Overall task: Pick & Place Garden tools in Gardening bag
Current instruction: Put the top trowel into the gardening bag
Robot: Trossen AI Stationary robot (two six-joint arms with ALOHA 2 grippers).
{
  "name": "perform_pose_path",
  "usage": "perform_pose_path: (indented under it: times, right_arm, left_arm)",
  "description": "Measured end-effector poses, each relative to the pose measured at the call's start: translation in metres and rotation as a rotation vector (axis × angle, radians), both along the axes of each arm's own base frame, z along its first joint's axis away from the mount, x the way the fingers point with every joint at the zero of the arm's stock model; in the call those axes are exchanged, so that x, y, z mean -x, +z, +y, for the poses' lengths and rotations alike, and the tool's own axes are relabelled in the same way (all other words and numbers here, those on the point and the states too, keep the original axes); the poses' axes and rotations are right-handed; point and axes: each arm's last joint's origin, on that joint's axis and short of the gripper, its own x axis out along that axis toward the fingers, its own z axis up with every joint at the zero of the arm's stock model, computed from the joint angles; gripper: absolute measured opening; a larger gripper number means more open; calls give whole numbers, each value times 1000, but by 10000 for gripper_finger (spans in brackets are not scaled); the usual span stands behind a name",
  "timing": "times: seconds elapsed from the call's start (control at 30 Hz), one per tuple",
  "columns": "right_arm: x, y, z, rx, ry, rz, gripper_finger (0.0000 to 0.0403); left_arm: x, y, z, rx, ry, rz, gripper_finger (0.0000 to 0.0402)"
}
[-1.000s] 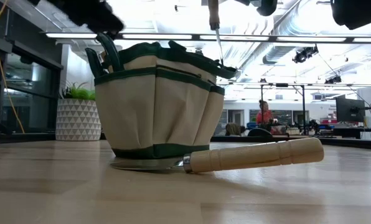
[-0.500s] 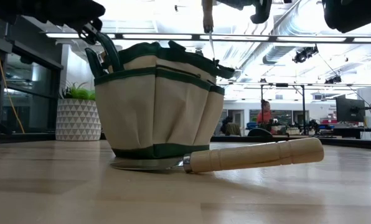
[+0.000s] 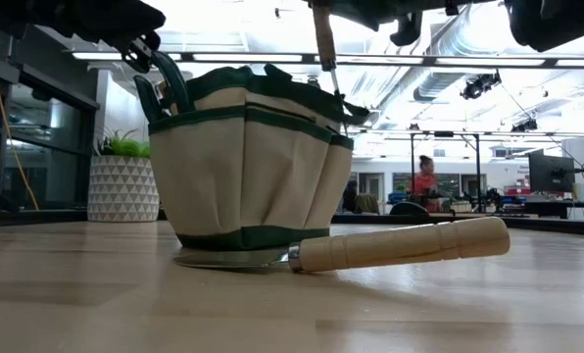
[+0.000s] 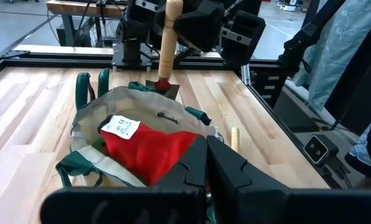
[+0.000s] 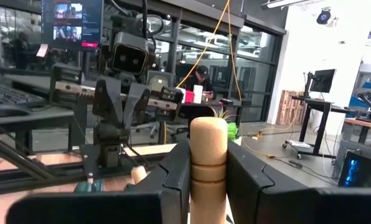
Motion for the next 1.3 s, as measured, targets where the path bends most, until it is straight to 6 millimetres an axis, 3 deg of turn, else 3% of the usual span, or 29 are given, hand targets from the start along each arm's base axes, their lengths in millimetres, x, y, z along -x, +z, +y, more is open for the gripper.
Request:
perform_pose_path:
  times: [0.5, 0.9, 1.1, 1.3]
  right_arm:
    - [-3, -2, -7, -11, -14, 4, 60]
    - [-10, -24, -9, -27, -58, -9, 60]
    - [-9, -24, -10, -37, -98, -3, 60]
    - [-9, -25, -11, -46, -134, 8, 96]
  left_arm:
    - [0, 0, 0, 0, 1, 0, 0]
    - [0, 0, 0, 0, 1, 0, 0]
    - [0, 0, 0, 0, 1, 0, 0]
    - [0, 0, 0, 0, 1, -1, 0]
